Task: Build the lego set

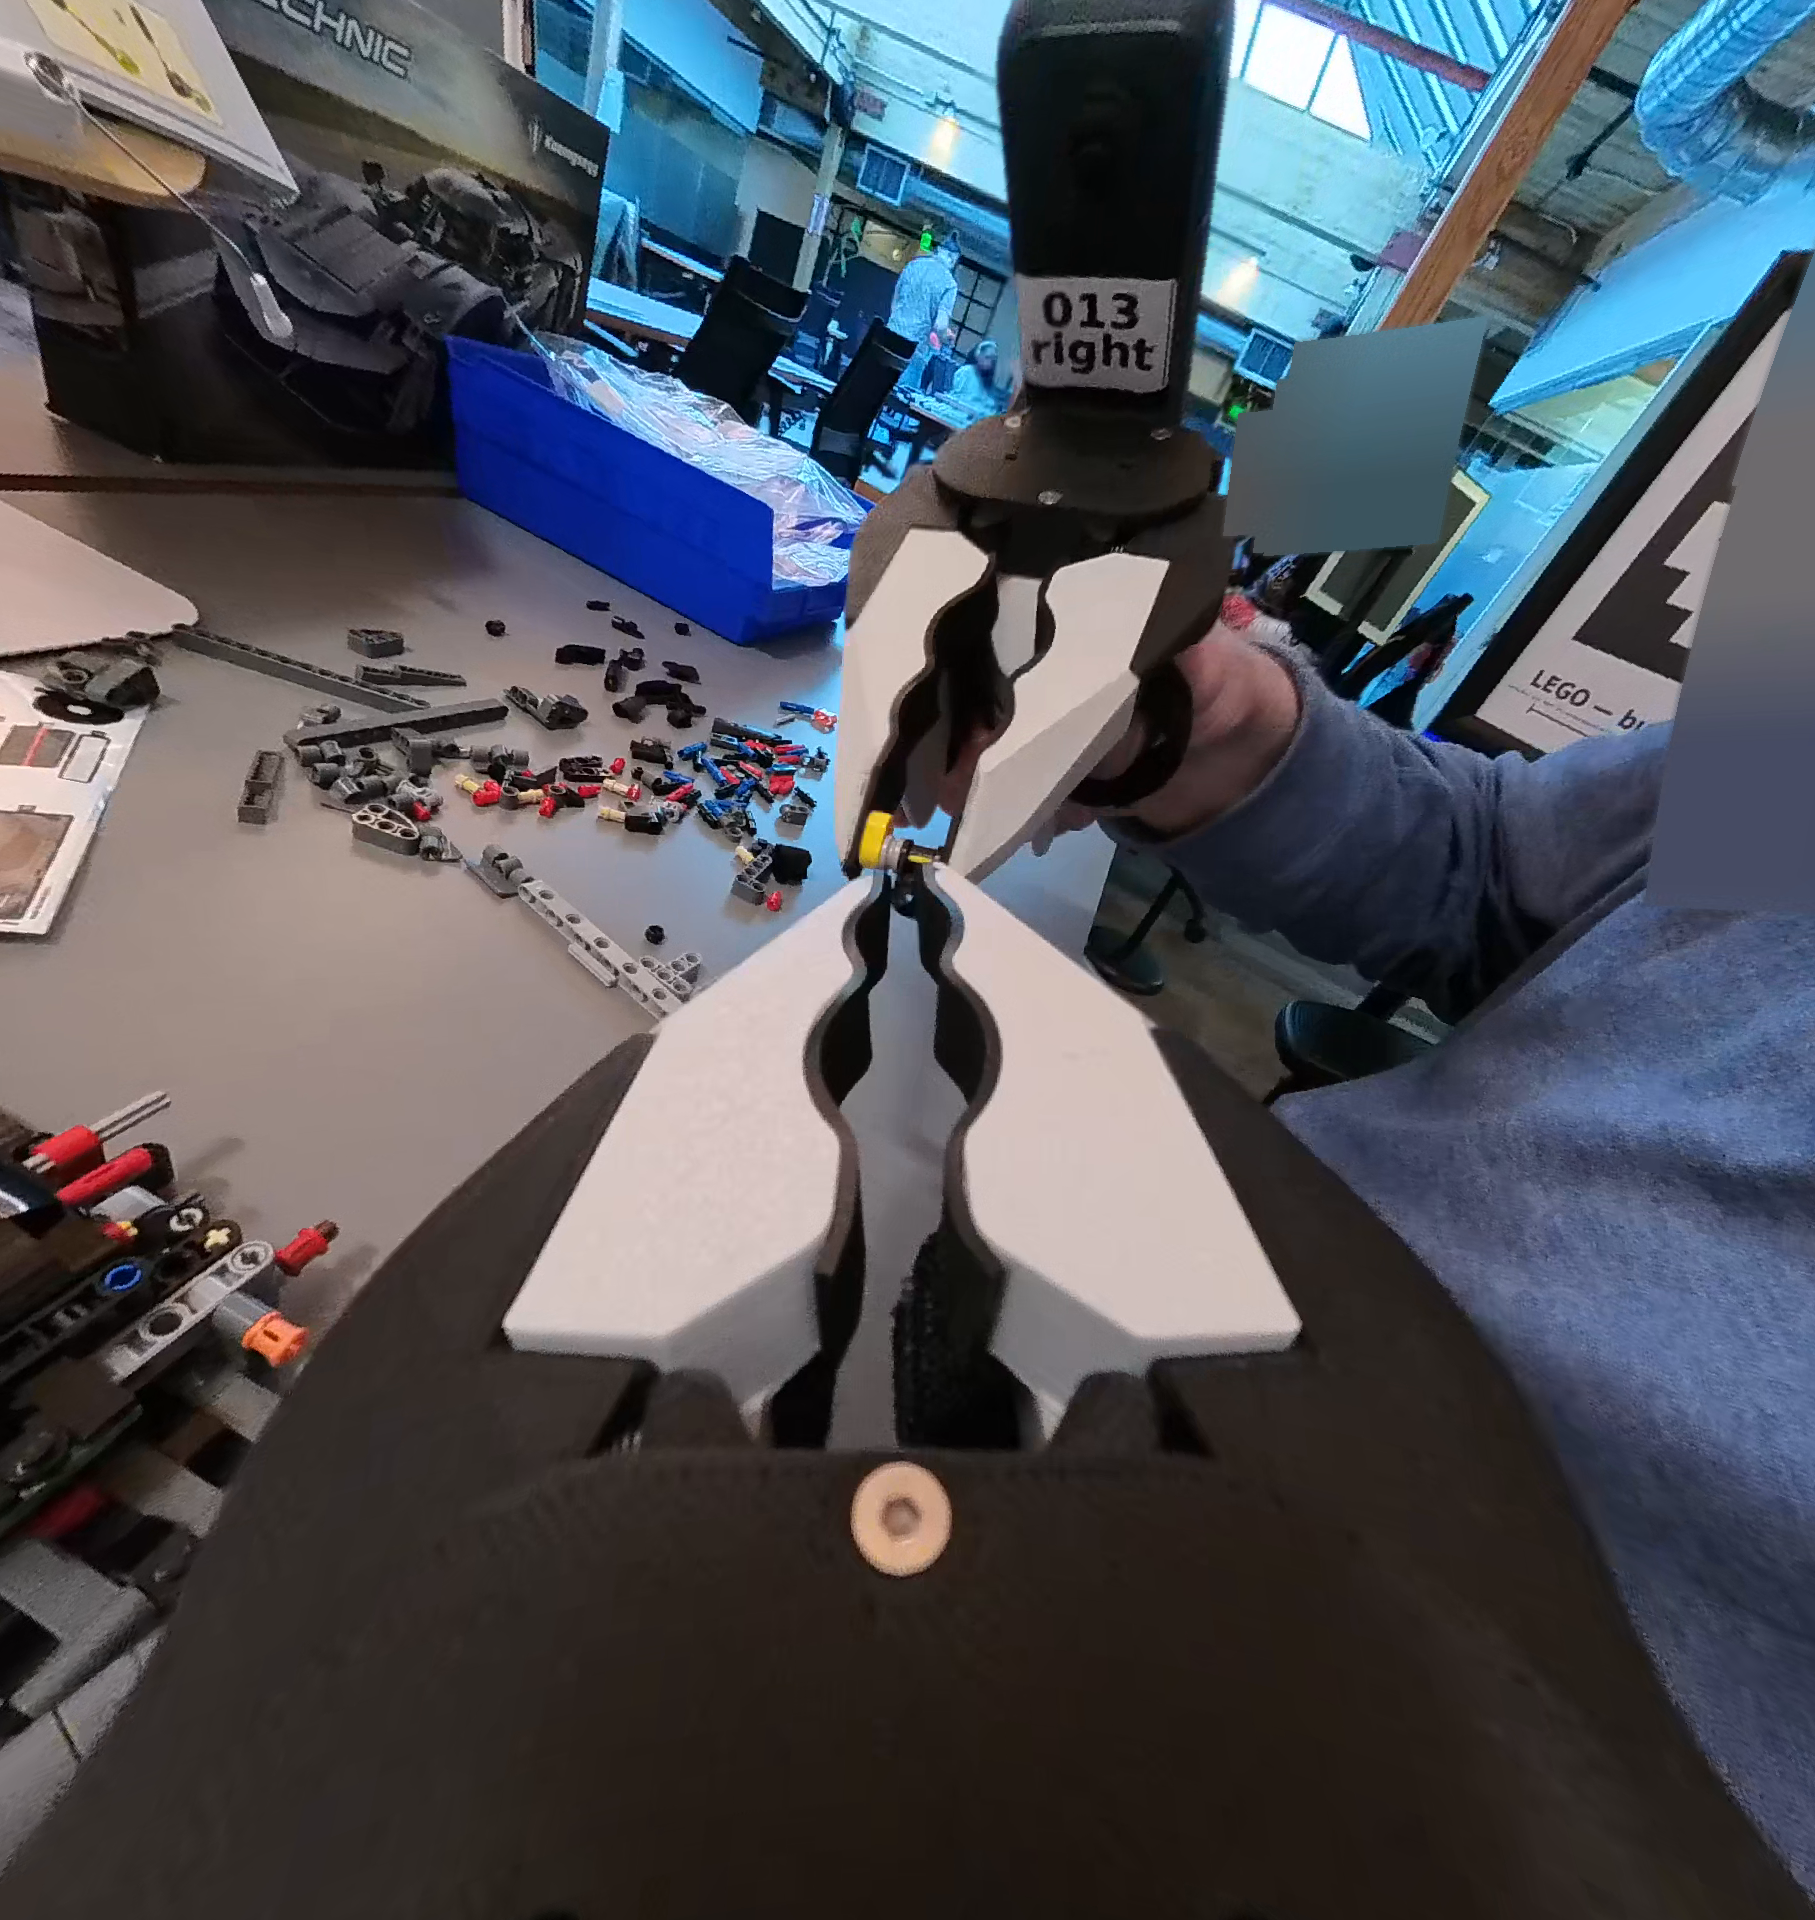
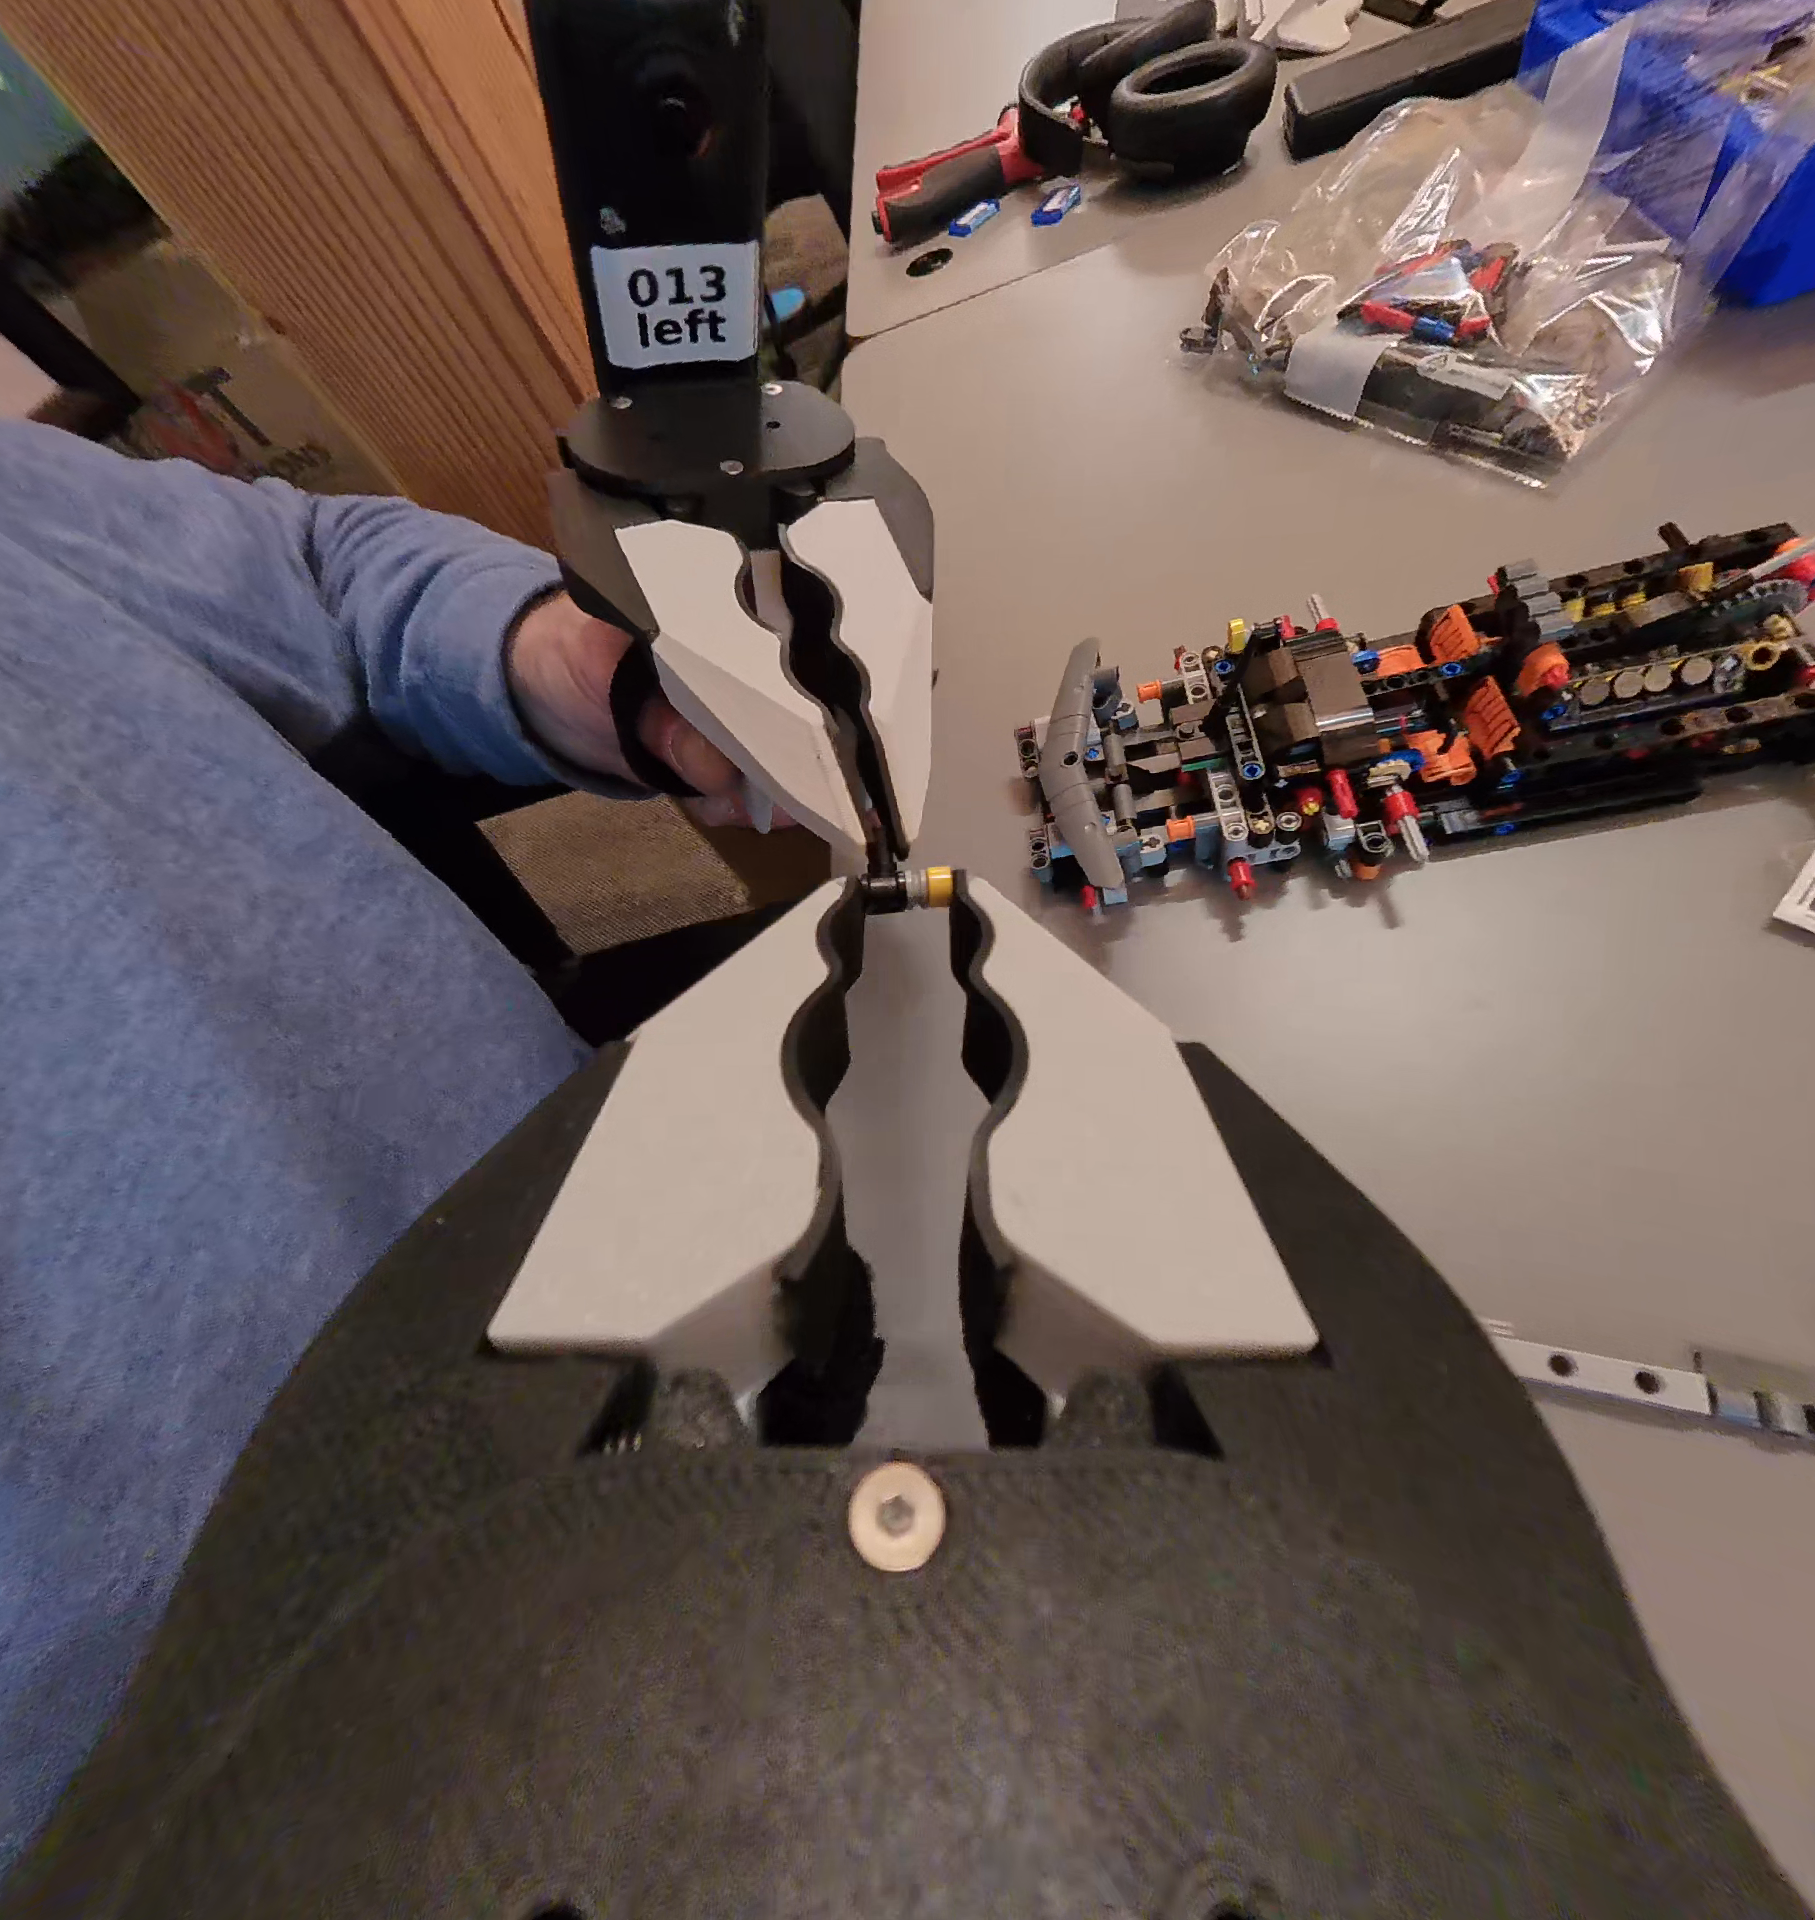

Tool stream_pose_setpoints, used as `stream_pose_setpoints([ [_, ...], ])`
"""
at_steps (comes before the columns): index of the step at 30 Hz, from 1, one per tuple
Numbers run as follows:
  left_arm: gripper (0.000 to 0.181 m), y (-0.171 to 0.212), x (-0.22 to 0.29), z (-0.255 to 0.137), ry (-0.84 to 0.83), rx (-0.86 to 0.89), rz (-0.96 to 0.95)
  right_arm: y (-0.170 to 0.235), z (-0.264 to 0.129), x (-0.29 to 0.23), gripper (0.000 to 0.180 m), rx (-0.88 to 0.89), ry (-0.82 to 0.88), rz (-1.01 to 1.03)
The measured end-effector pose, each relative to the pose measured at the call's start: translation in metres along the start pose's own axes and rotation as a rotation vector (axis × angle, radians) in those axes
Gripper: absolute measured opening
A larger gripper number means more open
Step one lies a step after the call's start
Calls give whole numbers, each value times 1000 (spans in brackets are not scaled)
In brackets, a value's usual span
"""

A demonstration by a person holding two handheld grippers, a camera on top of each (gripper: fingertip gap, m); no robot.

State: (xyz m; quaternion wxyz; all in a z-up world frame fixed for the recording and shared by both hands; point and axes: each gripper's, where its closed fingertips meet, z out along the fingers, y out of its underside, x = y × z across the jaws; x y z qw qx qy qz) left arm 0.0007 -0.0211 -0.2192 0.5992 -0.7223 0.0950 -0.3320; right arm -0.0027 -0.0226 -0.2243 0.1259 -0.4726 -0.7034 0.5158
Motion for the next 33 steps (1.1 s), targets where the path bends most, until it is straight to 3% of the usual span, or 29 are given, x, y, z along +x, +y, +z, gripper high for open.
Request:
stream_pose_setpoints([
  [7,16,5,-4,-1,-70,-94,172,2,-3,2,13,4,-6,34],
  [20,10,23,-11,2,-385,-434,1055,21,4,3,13,-198,-9,32],
  [33,7,34,-9,6,-436,-498,1319,31,7,3,13,-294,-66,118],
])
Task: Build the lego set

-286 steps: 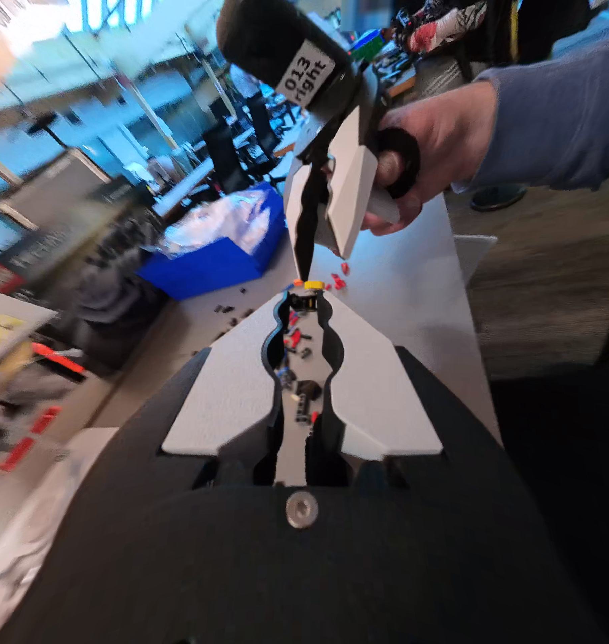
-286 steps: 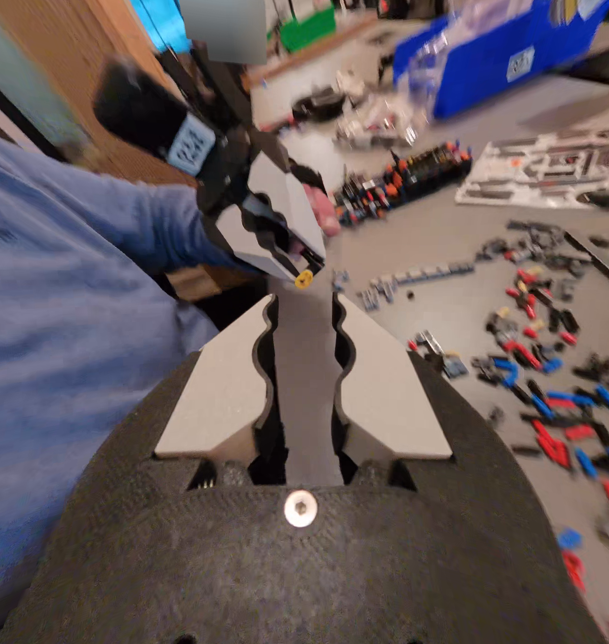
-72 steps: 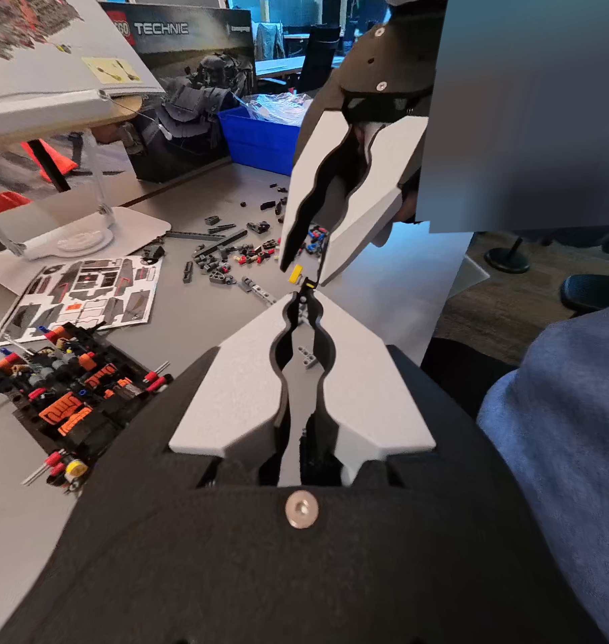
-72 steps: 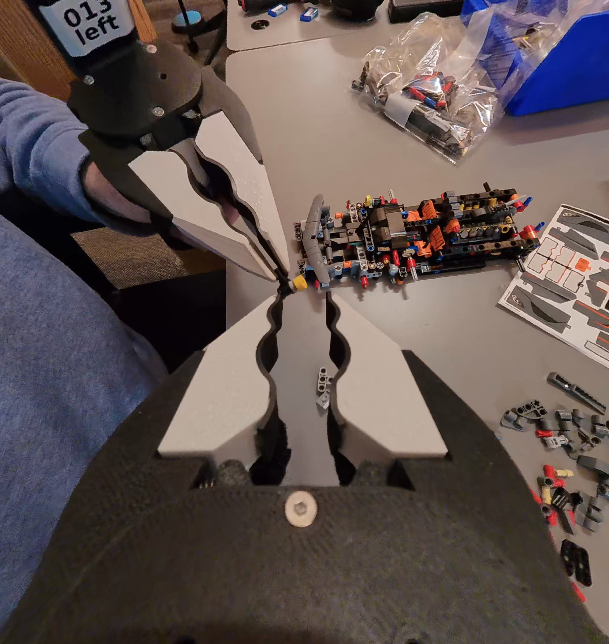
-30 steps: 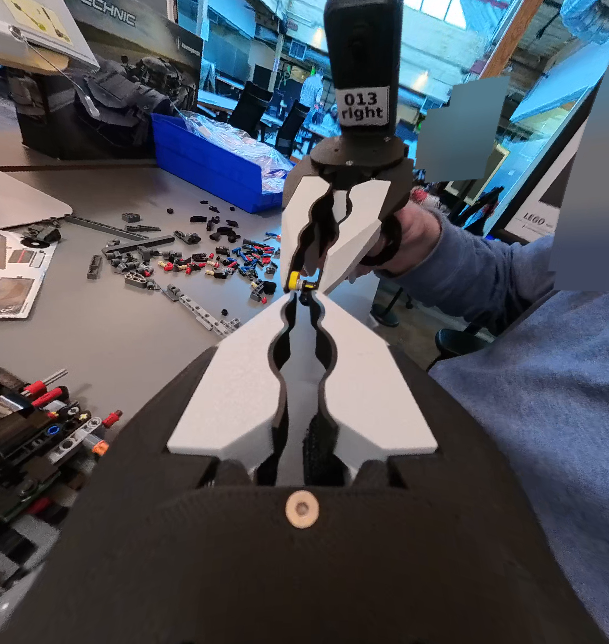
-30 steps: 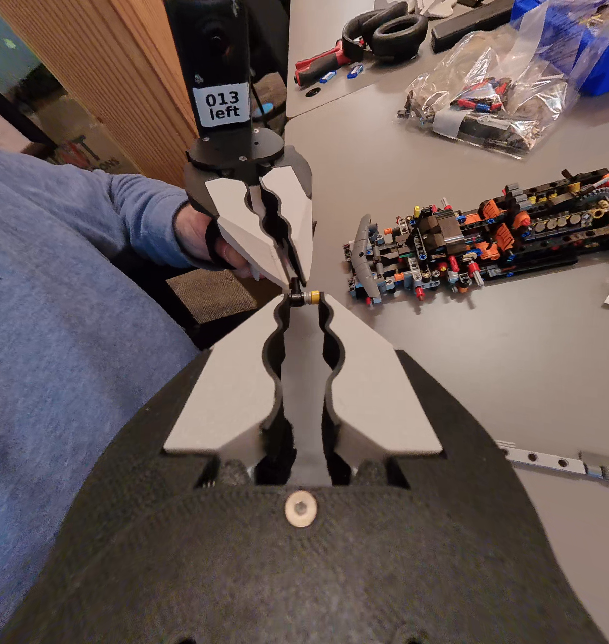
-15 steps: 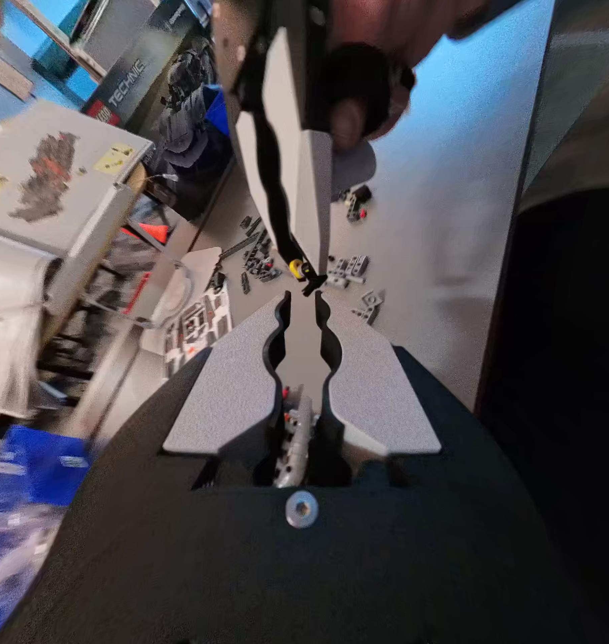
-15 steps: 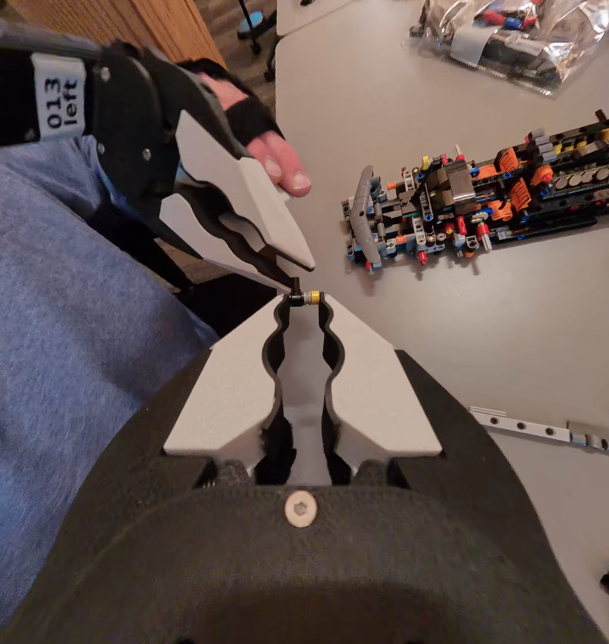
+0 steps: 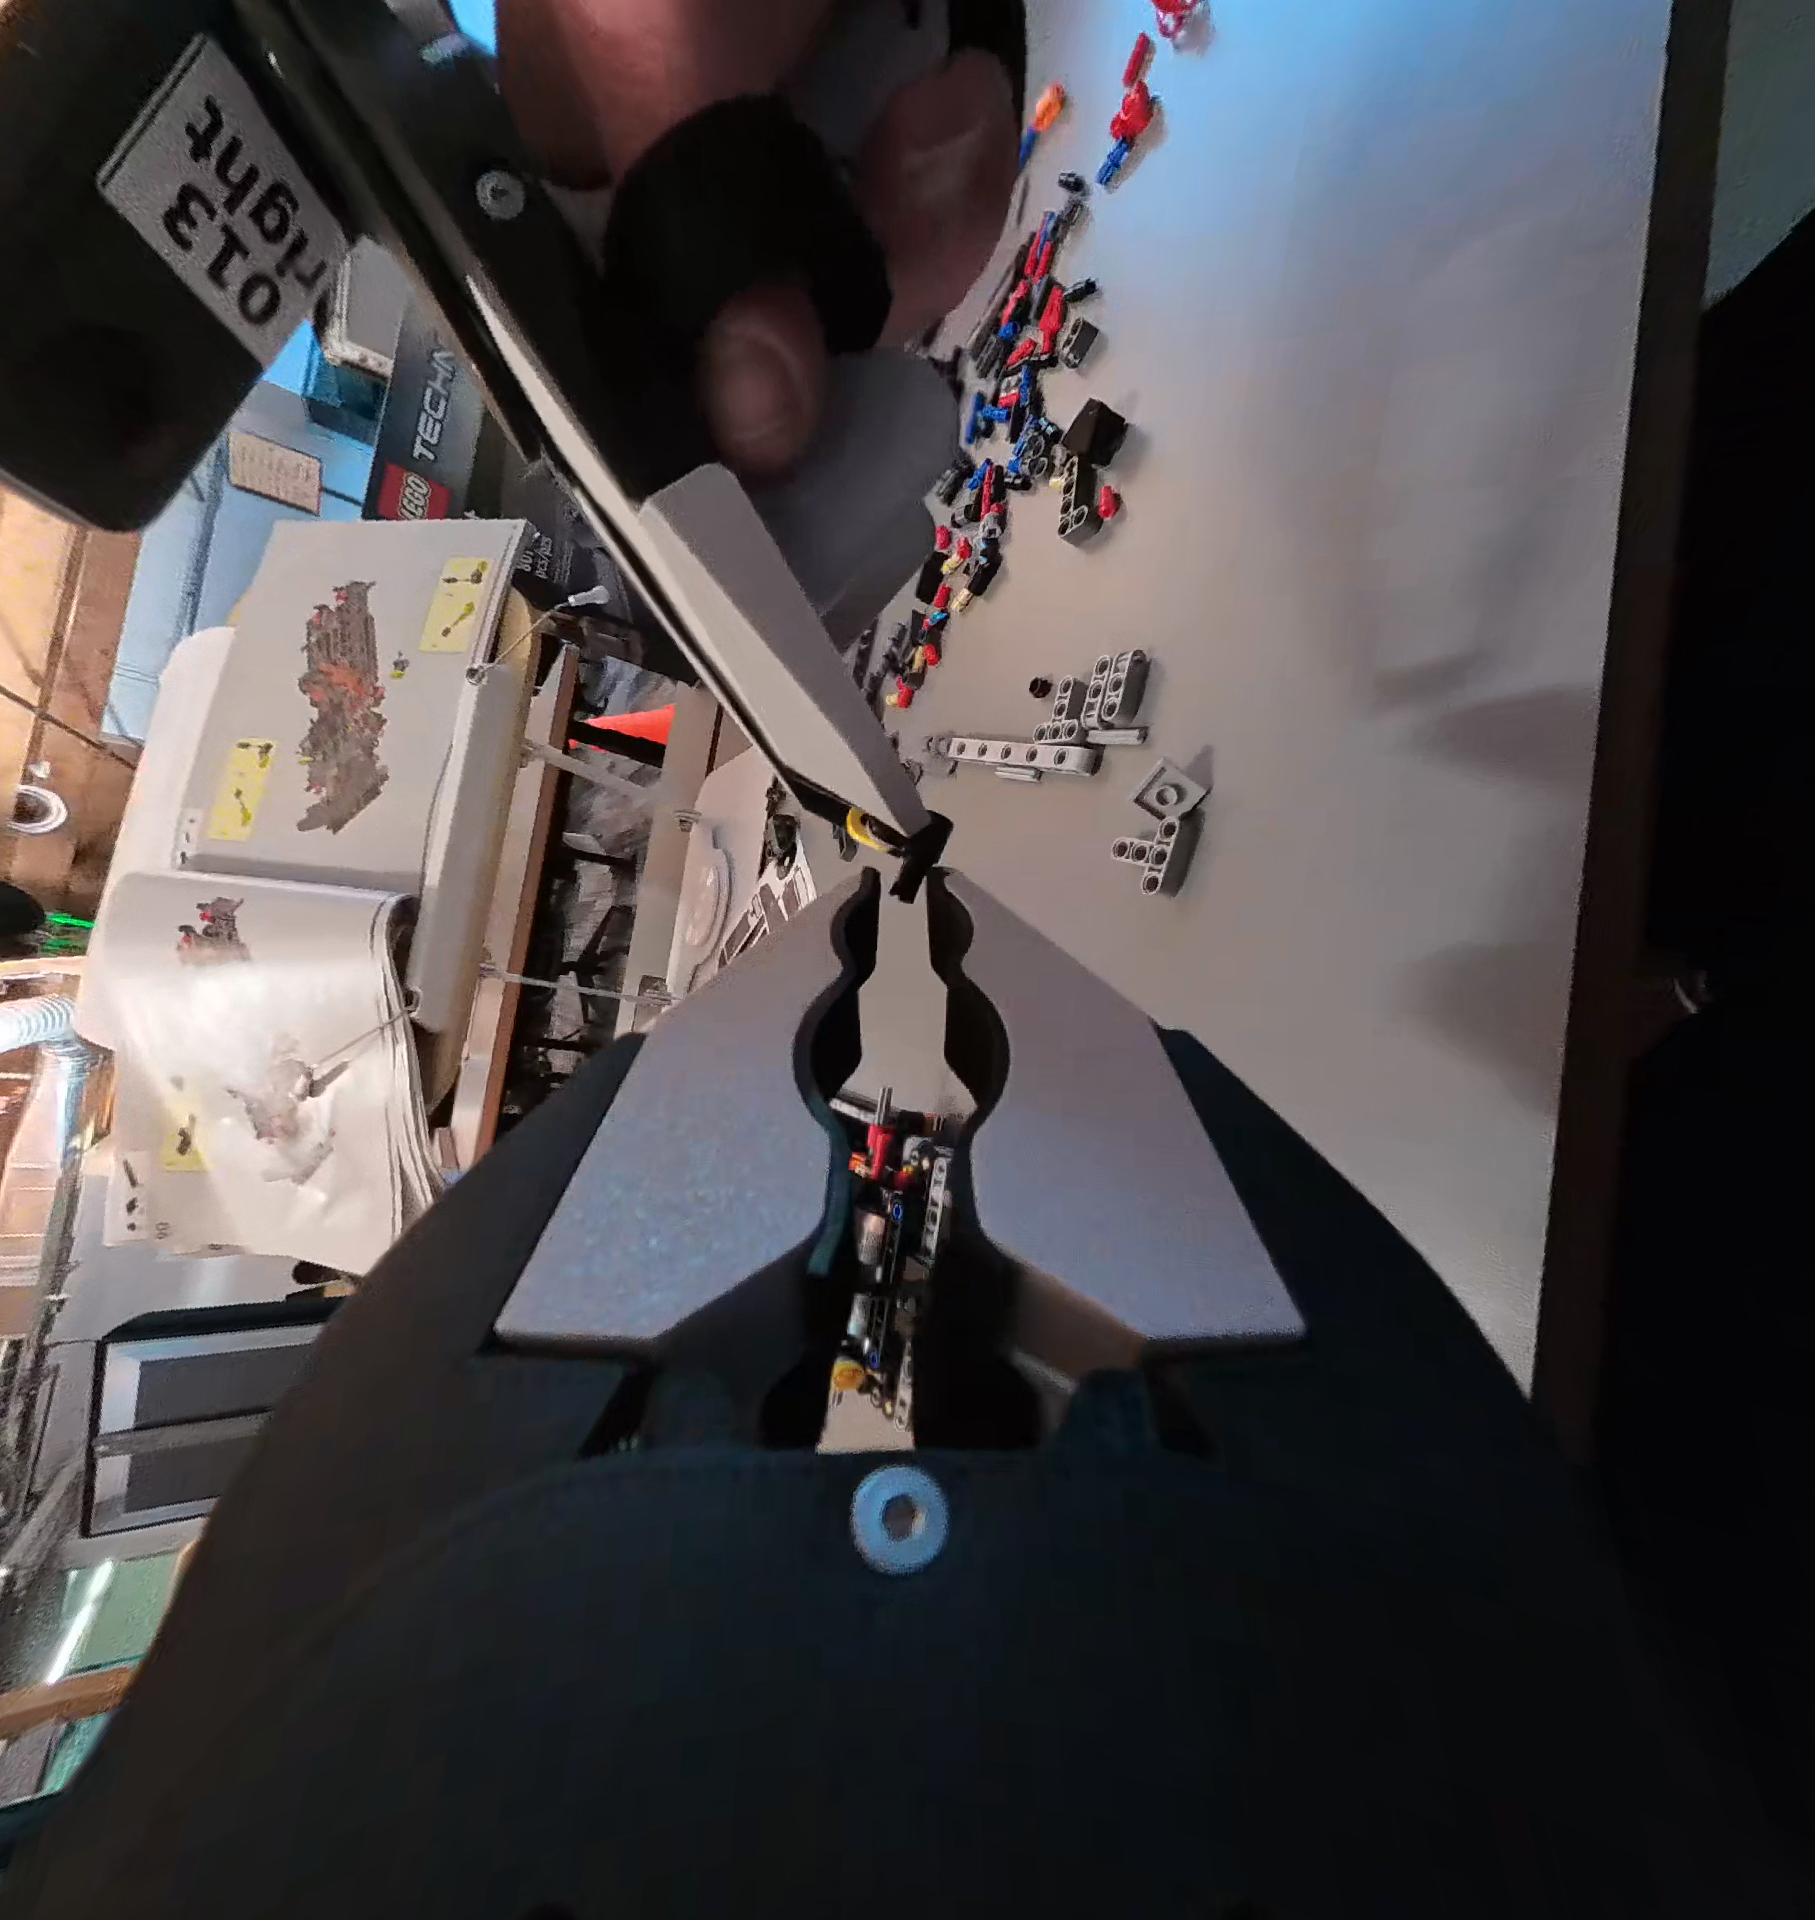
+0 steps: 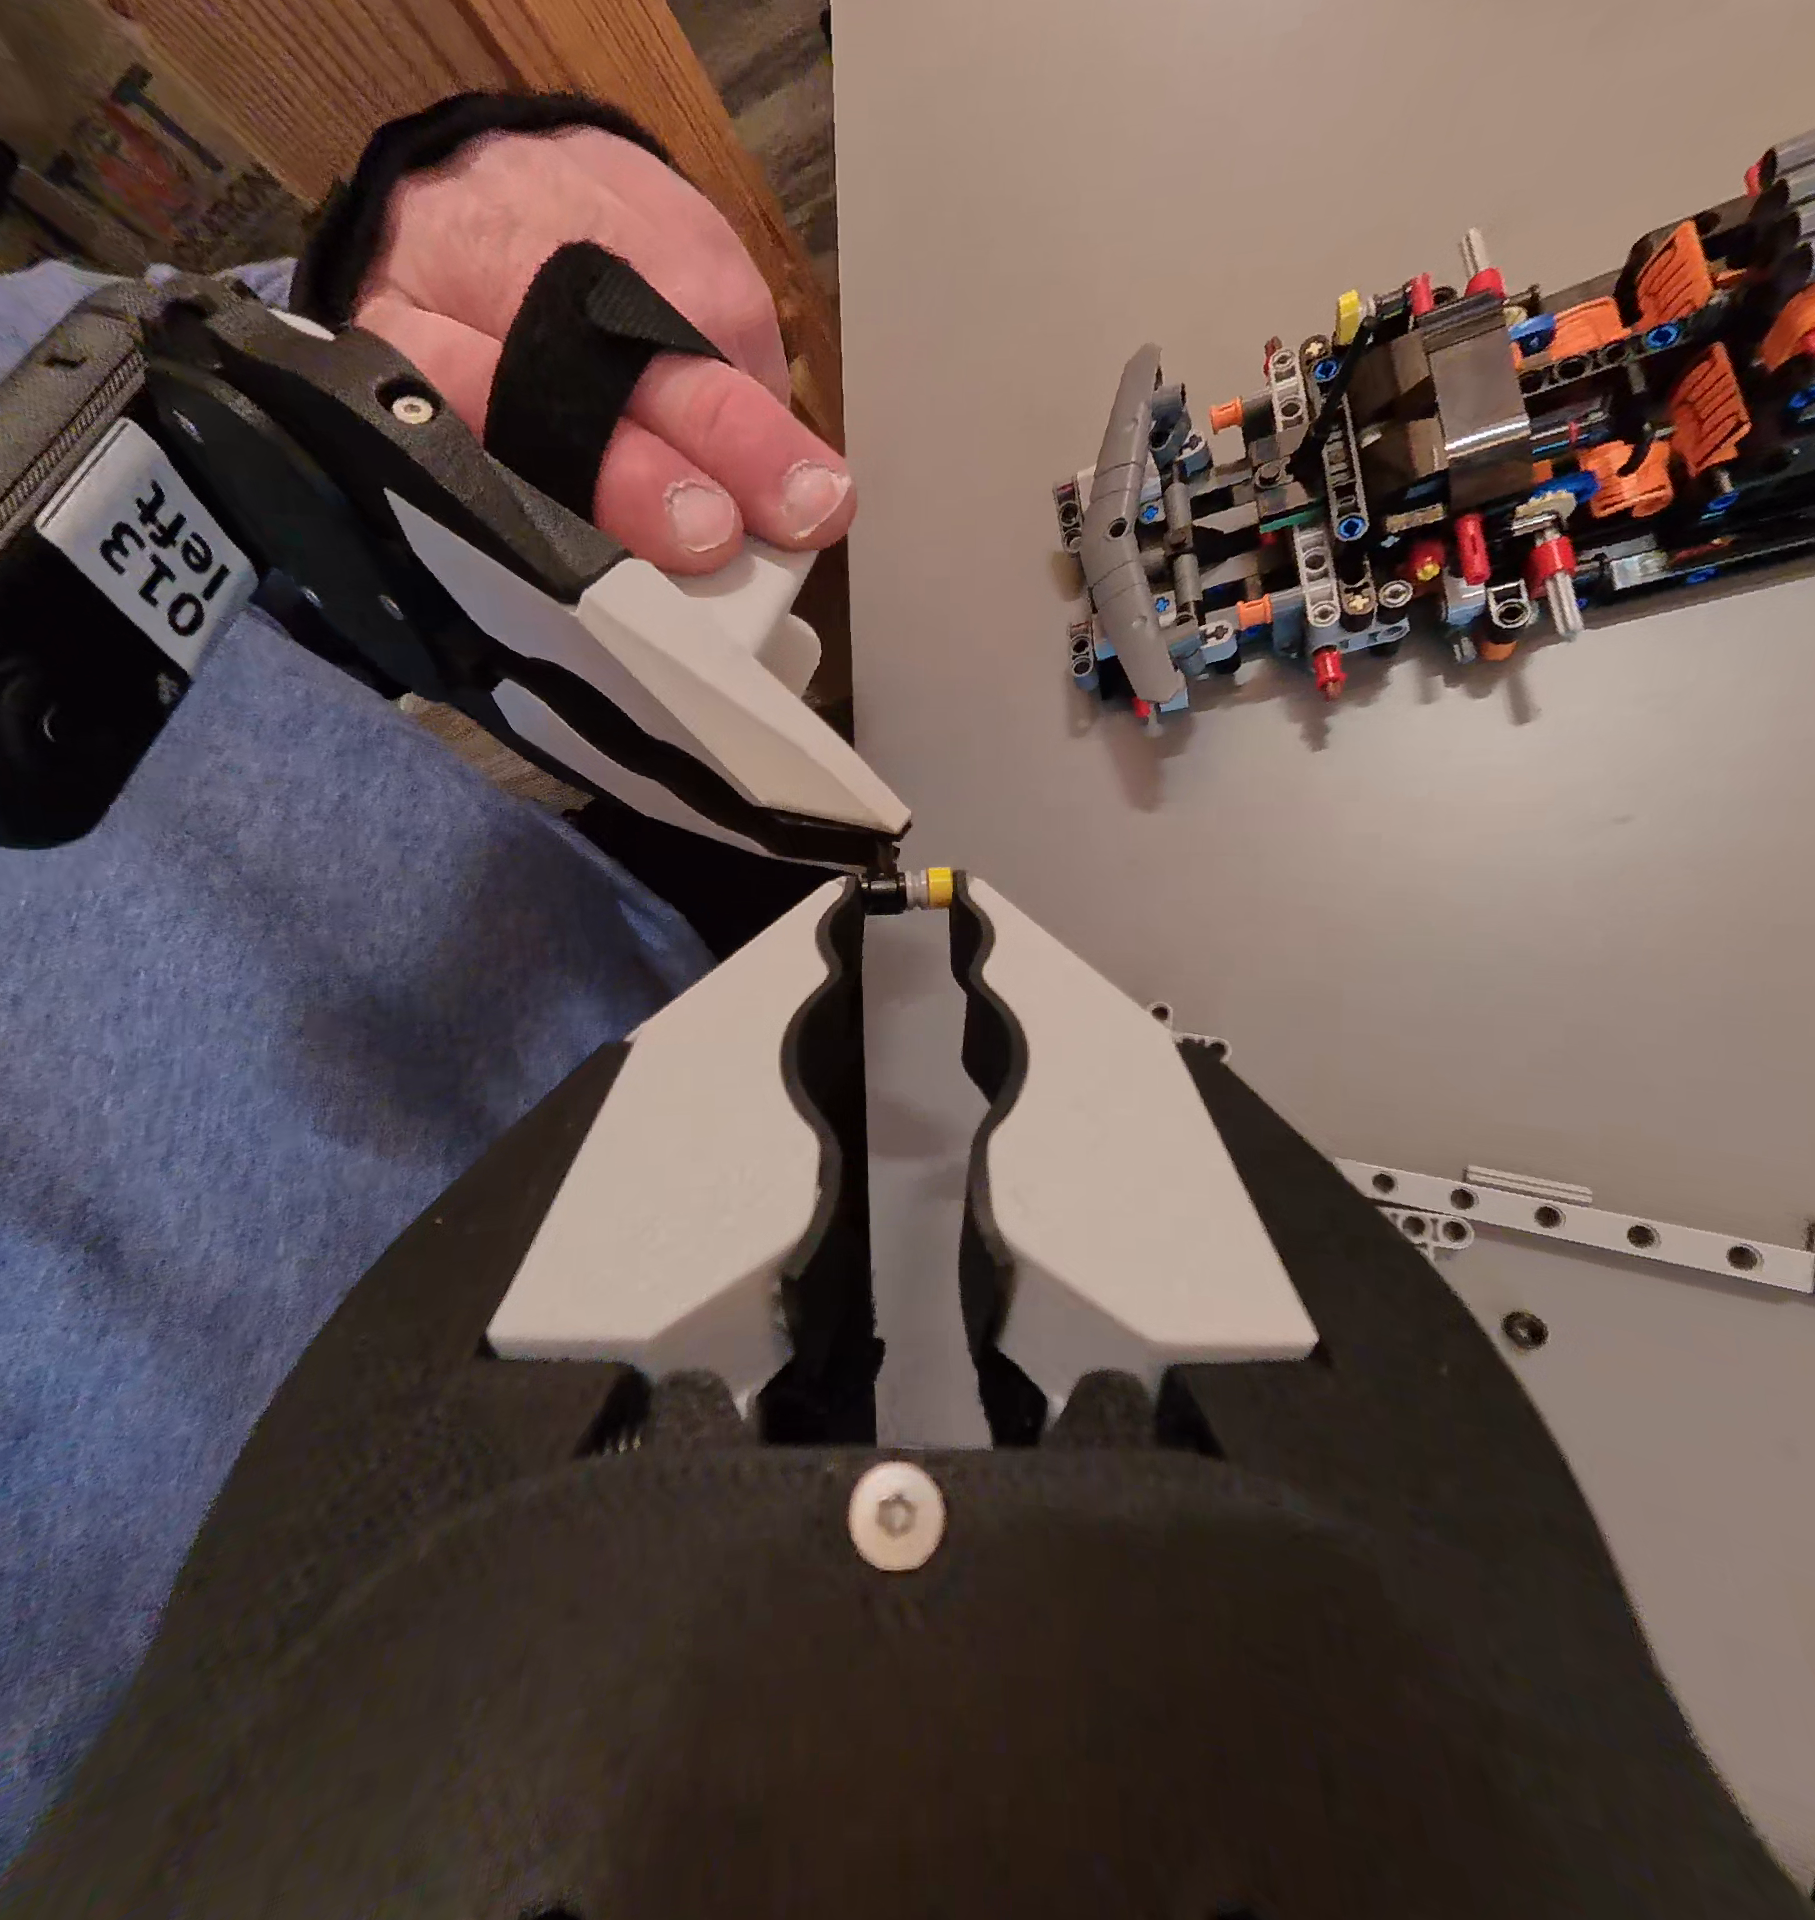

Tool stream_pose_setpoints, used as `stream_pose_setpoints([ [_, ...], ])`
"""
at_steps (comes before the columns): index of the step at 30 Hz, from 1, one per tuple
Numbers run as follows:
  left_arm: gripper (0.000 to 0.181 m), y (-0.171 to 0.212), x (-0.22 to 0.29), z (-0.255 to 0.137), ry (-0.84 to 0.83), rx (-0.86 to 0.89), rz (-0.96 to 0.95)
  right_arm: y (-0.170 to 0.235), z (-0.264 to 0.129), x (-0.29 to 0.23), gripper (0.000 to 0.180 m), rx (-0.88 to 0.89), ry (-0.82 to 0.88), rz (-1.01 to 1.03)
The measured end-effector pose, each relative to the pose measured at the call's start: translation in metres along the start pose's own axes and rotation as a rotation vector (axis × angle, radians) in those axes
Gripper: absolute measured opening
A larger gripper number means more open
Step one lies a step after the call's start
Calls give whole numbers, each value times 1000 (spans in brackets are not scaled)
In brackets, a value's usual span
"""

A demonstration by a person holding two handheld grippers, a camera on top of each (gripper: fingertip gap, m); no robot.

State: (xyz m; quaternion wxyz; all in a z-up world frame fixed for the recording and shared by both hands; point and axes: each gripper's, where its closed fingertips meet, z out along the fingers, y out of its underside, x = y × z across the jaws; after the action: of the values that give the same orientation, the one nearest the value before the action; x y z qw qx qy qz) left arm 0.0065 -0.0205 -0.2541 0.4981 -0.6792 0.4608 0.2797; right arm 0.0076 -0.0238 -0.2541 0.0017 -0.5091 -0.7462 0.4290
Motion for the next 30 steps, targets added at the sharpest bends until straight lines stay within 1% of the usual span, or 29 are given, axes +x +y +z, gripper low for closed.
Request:
stream_pose_setpoints([
  [7,3,-3,10,4,5,-18,81,6,2,1,12,-61,-29,23],
  [10,3,-4,12,6,14,-17,55,7,2,1,12,-54,-48,37],
  [14,3,-7,6,6,19,8,-52,0,-4,0,14,16,-74,46],
  [17,3,-6,2,7,33,16,-125,-6,-10,2,27,77,-73,52],
  [18,3,-5,1,7,33,17,-136,-7,-14,4,28,95,-68,56],
  [23,3,-4,1,9,44,18,-168,-5,-27,11,29,131,-48,72],
  [30,3,-7,-1,10,44,36,-204,2,-23,6,28,133,-60,66],
])
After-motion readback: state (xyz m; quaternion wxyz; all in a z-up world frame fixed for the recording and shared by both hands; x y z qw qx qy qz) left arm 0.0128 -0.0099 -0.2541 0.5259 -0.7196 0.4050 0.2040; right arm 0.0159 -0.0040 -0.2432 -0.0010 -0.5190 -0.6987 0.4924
